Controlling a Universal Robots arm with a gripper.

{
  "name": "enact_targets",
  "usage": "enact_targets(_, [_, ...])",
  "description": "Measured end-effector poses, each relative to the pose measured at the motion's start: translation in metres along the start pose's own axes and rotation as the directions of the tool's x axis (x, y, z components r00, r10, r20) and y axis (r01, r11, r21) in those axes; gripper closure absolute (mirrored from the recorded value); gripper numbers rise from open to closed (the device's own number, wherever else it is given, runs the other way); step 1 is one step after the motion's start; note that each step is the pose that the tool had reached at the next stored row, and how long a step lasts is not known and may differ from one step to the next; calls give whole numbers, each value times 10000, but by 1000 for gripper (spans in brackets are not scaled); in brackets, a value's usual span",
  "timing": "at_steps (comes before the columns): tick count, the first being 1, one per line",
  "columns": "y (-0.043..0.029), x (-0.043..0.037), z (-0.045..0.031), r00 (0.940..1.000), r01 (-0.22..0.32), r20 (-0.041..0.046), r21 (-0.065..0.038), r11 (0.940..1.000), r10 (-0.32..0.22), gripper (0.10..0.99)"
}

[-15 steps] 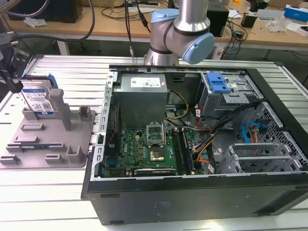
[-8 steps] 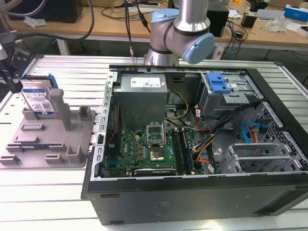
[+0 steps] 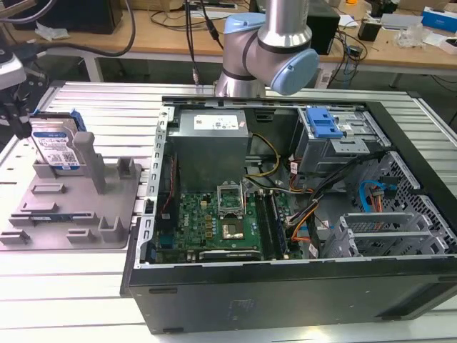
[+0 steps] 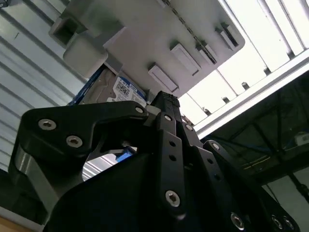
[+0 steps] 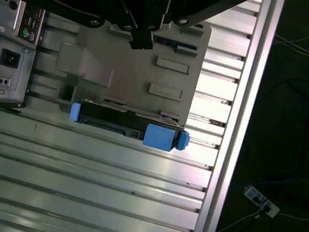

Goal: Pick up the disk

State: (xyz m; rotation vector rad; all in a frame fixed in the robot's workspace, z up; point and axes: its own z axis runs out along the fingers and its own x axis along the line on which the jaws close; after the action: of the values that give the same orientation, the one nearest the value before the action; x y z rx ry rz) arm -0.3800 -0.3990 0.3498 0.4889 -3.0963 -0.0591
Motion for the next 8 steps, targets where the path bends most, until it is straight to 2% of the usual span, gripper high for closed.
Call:
enact_targets(3, [0,0,2,9980,631,-24,0,9980,-631,980])
enact_targets(4, [0,0,2,9945,1049,-41,-1,9945,-1049,980])
enact_targets(6, [0,0,5,9805,1965,-75,-6,9805,-1965,980])
enact_targets(7, [0,0,6,9759,2183,-83,-8,9759,-2183,980])
enact_targets(8, [0,0,7,9657,2596,-99,-12,9657,-2596,980])
